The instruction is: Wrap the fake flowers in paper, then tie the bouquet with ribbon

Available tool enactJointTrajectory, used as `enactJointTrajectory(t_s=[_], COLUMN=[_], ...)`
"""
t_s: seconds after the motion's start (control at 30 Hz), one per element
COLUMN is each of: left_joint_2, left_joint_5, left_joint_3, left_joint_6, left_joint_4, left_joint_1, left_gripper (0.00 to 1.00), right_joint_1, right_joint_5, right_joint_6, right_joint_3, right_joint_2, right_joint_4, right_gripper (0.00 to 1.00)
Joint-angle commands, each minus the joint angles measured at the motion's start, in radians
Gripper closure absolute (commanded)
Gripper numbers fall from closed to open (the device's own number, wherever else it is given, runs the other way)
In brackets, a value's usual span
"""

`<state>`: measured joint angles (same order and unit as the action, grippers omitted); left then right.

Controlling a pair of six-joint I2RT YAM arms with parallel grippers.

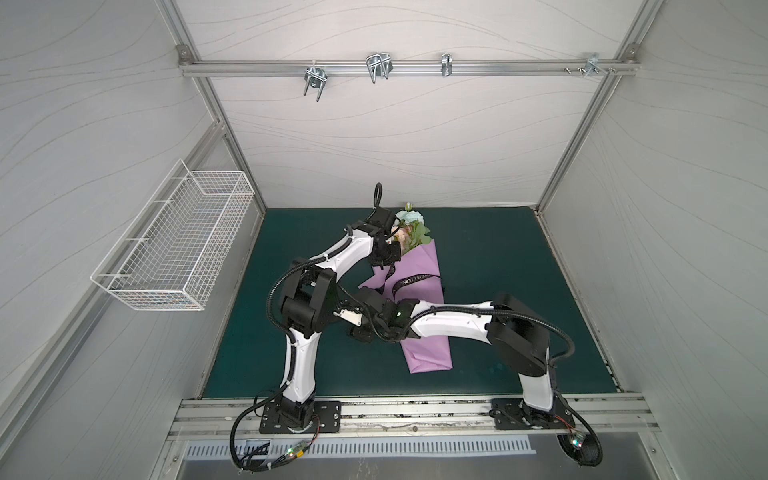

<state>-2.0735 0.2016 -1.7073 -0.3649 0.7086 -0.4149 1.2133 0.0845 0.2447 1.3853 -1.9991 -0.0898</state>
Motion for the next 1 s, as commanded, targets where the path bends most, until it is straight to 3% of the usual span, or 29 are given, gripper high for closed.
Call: enactJointTrajectory(t_s=[0.0, 0.23, 0.57, 0.7, 0.83, 0.97], left_joint_2=[-0.056, -0.107, -0.123, -0.141, -0.158, -0.155], left_joint_5=[0.146, 0.218, 0.228, 0.241, 0.239, 0.215], left_joint_3=[-0.079, -0.131, -0.174, -0.192, -0.219, -0.228], left_joint_6=[0.159, 0.264, 0.304, 0.348, 0.394, 0.419], left_joint_4=[0.096, 0.179, 0.202, 0.241, 0.29, 0.304], left_joint_1=[0.03, 0.037, 0.037, 0.037, 0.037, 0.037], left_gripper=[1.0, 1.0, 1.0, 1.0, 1.0, 1.0], right_joint_1=[-0.019, -0.071, -0.12, -0.129, -0.154, -0.164], right_joint_5=[-0.041, -0.069, -0.182, -0.267, -0.393, -0.432], right_joint_6=[0.141, 0.242, 0.329, 0.374, 0.394, 0.401], right_joint_3=[0.049, 0.15, 0.296, 0.377, 0.548, 0.617], right_joint_2=[-0.039, -0.165, -0.285, -0.337, -0.418, -0.474], right_joint_4=[-0.059, -0.106, -0.196, -0.299, -0.521, -0.634], right_gripper=[0.35, 0.35, 0.28, 0.28, 0.3, 0.31])
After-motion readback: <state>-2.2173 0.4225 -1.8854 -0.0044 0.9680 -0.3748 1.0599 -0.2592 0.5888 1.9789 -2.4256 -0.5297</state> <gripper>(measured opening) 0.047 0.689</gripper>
